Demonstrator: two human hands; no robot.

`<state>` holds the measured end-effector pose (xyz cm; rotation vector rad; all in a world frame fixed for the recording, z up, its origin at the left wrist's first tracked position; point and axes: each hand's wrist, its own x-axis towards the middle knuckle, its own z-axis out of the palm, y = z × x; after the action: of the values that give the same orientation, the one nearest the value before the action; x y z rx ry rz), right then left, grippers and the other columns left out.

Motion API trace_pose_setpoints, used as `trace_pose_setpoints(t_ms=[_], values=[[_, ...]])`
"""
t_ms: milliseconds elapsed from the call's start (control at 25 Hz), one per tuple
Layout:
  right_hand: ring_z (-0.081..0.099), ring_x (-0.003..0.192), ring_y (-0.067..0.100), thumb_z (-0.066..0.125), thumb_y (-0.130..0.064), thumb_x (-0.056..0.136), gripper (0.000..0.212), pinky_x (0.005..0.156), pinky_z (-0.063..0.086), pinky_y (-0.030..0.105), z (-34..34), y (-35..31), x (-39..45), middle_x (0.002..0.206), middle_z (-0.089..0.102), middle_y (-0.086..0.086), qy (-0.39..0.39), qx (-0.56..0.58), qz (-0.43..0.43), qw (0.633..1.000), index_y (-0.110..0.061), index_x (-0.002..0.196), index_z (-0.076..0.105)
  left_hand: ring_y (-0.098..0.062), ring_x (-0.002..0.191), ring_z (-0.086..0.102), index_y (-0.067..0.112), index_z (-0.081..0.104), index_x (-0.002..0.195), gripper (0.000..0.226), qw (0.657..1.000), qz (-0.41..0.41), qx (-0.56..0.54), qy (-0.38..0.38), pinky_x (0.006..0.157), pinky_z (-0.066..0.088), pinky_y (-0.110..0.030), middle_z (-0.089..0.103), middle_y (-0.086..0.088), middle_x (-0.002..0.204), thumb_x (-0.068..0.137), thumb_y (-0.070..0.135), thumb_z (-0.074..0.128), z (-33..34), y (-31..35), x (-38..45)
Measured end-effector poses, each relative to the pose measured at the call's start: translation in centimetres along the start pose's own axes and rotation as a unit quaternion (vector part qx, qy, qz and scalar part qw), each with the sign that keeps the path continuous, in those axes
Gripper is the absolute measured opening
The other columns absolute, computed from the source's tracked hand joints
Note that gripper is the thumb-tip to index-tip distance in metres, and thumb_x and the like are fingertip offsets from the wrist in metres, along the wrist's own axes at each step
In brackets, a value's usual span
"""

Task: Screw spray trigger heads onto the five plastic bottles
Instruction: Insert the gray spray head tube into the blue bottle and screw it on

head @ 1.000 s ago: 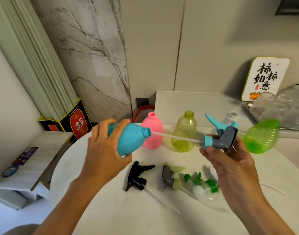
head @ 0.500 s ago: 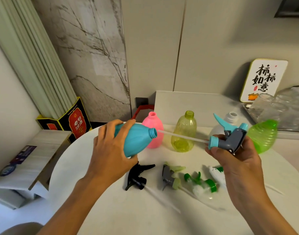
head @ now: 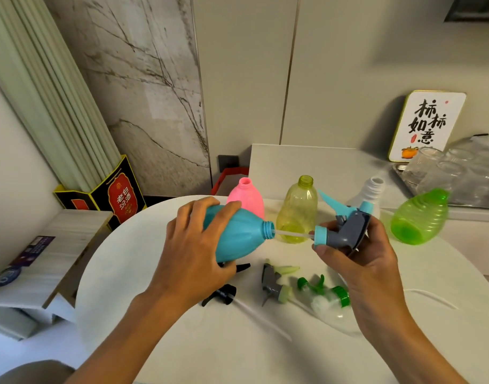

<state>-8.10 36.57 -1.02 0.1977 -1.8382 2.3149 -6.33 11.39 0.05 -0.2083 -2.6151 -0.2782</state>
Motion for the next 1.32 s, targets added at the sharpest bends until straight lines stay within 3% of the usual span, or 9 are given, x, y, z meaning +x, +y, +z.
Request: trace_pose_setpoints(t_ms=[200, 400, 680, 800, 920, 1000, 1120, 1240, 1320], values=[[0.07, 0.09, 0.011, 0.074, 0.016, 0.075, 0.062, 0.074, 0.055, 0.021, 1.1, 0.8, -0.8, 0.102, 0.073, 0.001, -0.028, -0.004, 0.012, 1.0, -0.021, 0.122, 0.056, -0.028, 0.119, 0.044, 0.031, 0.044, 0.139, 0.089, 0.999, 0.037, 0.001, -0.013, 0.087, 0.047, -0.044, 0.047, -0.004, 0.13, 0.057, 0.037, 0.079, 0.3, 1.8, -0.4], [0.069, 0.089, 0.011, 0.079, -0.004, 0.067, 0.06, 0.074, 0.055, 0.024, 1.5, 1.1, -0.9, 0.1, 0.072, -0.003, -0.032, -0.02, 0.013, 0.999, -0.028, 0.118, 0.057, -0.029, 0.12, 0.044, 0.03, 0.043, 0.14, 0.091, 0.998, 0.052, 0.002, -0.025, 0.088, 0.048, -0.045, 0.048, -0.006, 0.132, 0.057, 0.037, 0.08, 0.5, 2.5, -0.4], [0.071, 0.093, 0.016, 0.082, -0.006, 0.066, 0.069, 0.082, 0.058, 0.031, 1.5, 0.7, -1.0, 0.102, 0.075, 0.0, -0.061, -0.06, -0.006, 0.996, -0.034, 0.123, 0.055, -0.028, 0.121, 0.042, 0.028, 0.044, 0.139, 0.092, 0.998, 0.046, -0.034, -0.026, 0.087, 0.052, -0.044, 0.047, -0.007, 0.132, 0.057, 0.034, 0.084, 0.1, 2.5, -0.5], [0.074, 0.09, 0.015, 0.088, -0.011, 0.067, 0.089, 0.075, 0.058, 0.024, 1.4, 0.5, -1.0, 0.102, 0.076, -0.002, -0.063, -0.082, 0.001, 0.995, -0.049, 0.134, 0.043, -0.028, 0.122, 0.043, 0.027, 0.047, 0.139, 0.09, 0.998, 0.049, -0.042, -0.028, 0.087, 0.054, -0.044, 0.048, -0.007, 0.132, 0.057, 0.034, 0.084, 0.0, 2.3, -0.6], [0.07, 0.102, 0.012, 0.088, -0.031, 0.071, 0.101, 0.081, 0.057, 0.023, 1.7, 0.6, -1.3, 0.113, 0.07, -0.007, -0.064, -0.135, -0.006, 0.989, -0.057, 0.144, 0.024, -0.025, 0.121, 0.041, 0.031, 0.044, 0.138, 0.088, 0.996, 0.049, -0.066, -0.033, 0.085, 0.055, -0.042, 0.046, -0.003, 0.132, 0.058, 0.037, 0.081, 0.1, 2.6, -0.8], [0.065, 0.109, 0.012, 0.085, -0.022, 0.076, 0.102, 0.082, 0.056, 0.023, 2.0, 0.8, -1.5, 0.124, 0.062, 0.0, -0.07, -0.108, -0.009, 0.992, -0.054, 0.147, 0.021, -0.022, 0.121, 0.039, 0.034, 0.042, 0.137, 0.086, 0.994, 0.04, -0.089, -0.038, 0.083, 0.055, -0.038, 0.044, 0.002, 0.132, 0.058, 0.04, 0.077, 0.3, 3.2, -1.0], [0.063, 0.108, 0.014, 0.076, -0.009, 0.076, 0.1, 0.083, 0.054, 0.025, 1.8, 0.5, -1.2, 0.12, 0.06, 0.009, -0.09, -0.07, -0.021, 0.993, -0.052, 0.148, 0.022, -0.017, 0.118, 0.038, 0.036, 0.043, 0.137, 0.087, 0.991, 0.015, -0.128, -0.043, 0.082, 0.054, -0.033, 0.041, 0.007, 0.131, 0.057, 0.042, 0.077, 0.8, 4.0, -1.3], [0.061, 0.117, 0.021, 0.076, -0.017, 0.076, 0.097, 0.097, 0.052, 0.033, 1.6, 0.0, -1.1, 0.133, 0.057, 0.017, -0.109, -0.067, -0.028, 0.991, -0.05, 0.149, 0.023, -0.016, 0.115, 0.038, 0.036, 0.043, 0.137, 0.09, 0.987, -0.005, -0.153, -0.041, 0.082, 0.053, -0.031, 0.041, 0.008, 0.131, 0.056, 0.043, 0.079, 1.0, 4.2, -1.4], [0.062, 0.119, 0.022, 0.081, -0.024, 0.071, 0.098, 0.094, 0.053, 0.028, 1.8, -0.2, -1.0, 0.137, 0.056, 0.017, -0.091, -0.066, -0.032, 0.993, -0.05, 0.148, 0.027, -0.015, 0.114, 0.038, 0.037, 0.043, 0.137, 0.09, 0.987, -0.011, -0.153, -0.039, 0.081, 0.05, -0.026, 0.041, 0.008, 0.13, 0.055, 0.046, 0.079, 1.1, 4.4, -1.5]])
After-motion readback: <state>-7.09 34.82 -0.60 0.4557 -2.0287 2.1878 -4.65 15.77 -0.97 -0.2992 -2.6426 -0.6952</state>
